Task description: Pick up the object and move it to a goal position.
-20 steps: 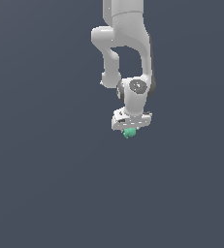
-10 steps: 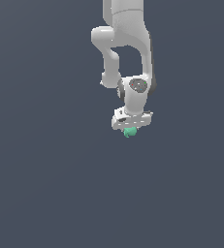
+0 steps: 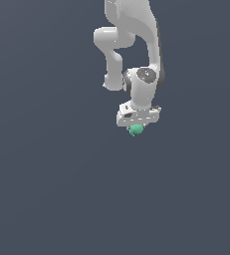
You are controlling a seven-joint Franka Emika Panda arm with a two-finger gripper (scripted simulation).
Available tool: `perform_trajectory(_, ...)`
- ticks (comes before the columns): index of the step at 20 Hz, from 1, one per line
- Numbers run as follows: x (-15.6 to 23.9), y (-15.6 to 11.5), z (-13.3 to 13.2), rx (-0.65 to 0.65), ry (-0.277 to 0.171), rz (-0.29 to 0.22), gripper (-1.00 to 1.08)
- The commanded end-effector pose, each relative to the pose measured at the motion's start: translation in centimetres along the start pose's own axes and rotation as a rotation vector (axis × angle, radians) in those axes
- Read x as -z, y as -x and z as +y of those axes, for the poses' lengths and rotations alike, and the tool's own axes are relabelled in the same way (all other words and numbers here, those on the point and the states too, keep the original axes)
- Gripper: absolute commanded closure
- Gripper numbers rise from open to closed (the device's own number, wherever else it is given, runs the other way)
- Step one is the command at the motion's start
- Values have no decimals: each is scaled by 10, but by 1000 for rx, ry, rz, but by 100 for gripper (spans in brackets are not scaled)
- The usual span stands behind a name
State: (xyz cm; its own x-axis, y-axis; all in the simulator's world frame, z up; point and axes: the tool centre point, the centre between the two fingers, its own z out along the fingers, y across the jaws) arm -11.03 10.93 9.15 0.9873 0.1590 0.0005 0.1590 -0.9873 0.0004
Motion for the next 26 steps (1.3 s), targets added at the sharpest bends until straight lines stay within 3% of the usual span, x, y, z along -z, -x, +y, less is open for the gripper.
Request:
perform_trajectory(1,19,1,-4,0,0,1,108)
perform_trajectory(26,269,15,-52,1,0,0,108)
